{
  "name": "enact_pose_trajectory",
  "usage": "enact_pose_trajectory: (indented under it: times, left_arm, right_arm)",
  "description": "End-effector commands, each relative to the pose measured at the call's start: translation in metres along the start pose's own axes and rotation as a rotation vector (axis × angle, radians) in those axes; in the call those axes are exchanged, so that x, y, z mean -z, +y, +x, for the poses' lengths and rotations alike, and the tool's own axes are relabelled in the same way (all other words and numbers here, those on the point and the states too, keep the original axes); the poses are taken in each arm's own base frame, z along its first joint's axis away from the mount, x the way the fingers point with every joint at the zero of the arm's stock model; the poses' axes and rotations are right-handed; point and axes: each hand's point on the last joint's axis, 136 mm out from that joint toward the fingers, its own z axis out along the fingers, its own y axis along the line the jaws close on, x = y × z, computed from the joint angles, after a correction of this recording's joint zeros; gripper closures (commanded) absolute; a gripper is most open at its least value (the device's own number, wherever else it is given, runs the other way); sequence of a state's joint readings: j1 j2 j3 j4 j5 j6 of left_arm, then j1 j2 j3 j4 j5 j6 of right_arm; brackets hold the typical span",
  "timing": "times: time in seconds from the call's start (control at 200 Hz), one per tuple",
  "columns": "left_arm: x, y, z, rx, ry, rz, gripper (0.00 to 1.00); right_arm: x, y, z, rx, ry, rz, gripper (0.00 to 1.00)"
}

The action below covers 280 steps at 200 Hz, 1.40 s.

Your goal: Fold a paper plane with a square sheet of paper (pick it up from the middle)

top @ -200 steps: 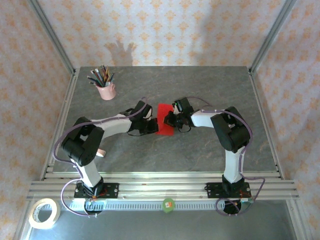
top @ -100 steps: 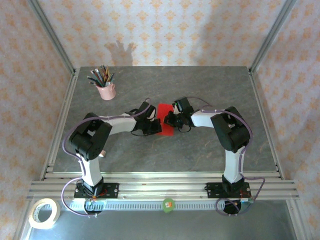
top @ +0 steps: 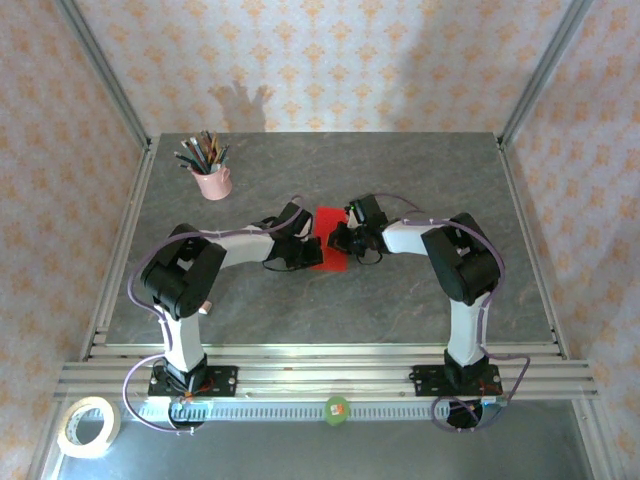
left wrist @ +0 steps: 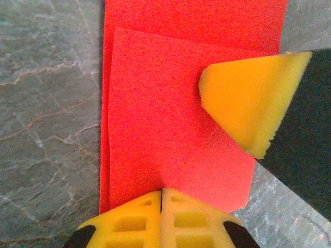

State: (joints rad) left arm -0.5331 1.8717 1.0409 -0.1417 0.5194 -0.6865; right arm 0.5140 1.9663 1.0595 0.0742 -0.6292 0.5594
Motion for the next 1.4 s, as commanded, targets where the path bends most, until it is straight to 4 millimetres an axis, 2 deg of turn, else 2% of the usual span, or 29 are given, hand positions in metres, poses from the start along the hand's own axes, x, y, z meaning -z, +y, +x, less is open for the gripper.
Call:
enact_pose_trajectory:
  times: [0.0, 0.185, 0.355, 0.556, 0.771, 0.856, 0.951, 1.041, 1.151, 1.296, 1.396]
  left_arm:
    - [-0.002, 0.022, 0.004, 0.011, 0.029, -0.063, 1.00]
    - [0.003, 0.035, 0.003, 0.027, 0.033, -0.077, 1.00]
    - [0.004, 0.047, 0.012, 0.029, 0.073, -0.091, 1.00]
    - [0.015, 0.065, 0.016, 0.072, 0.085, -0.089, 1.00]
    - [0.018, 0.084, 0.039, 0.081, 0.137, -0.092, 1.00]
    - [0.023, 0.089, 0.040, 0.090, 0.129, -0.095, 1.00]
    - [0.034, 0.075, 0.029, 0.080, 0.078, -0.053, 1.00]
    - [0.048, 0.044, 0.012, 0.080, 0.014, 0.064, 1.00]
    - [0.056, 0.010, 0.002, 0.051, -0.029, 0.151, 1.00]
    - [0.037, -0.010, 0.003, 0.036, -0.011, 0.158, 1.00]
    - [0.022, -0.013, -0.002, 0.069, -0.013, 0.164, 1.00]
  right_arm:
    - [-0.012, -0.082, 0.036, -0.089, 0.089, 0.261, 1.00]
    - [-0.012, -0.086, 0.038, -0.091, 0.096, 0.280, 1.00]
    - [-0.012, -0.092, 0.041, -0.088, 0.106, 0.301, 1.00]
    - [-0.011, -0.096, 0.043, -0.081, 0.112, 0.317, 1.00]
    - [-0.011, -0.095, 0.041, -0.077, 0.109, 0.314, 1.00]
    - [-0.011, -0.094, 0.040, -0.072, 0.111, 0.313, 1.00]
    - [-0.011, -0.089, 0.037, -0.042, 0.112, 0.297, 1.00]
    - [-0.011, -0.078, 0.031, 0.029, 0.129, 0.262, 1.00]
    - [-0.010, -0.063, 0.022, 0.113, 0.140, 0.220, 1.00]
    - [-0.011, -0.051, 0.017, 0.138, 0.144, 0.177, 0.99]
    - [-0.012, -0.048, 0.019, 0.131, 0.148, 0.154, 0.99]
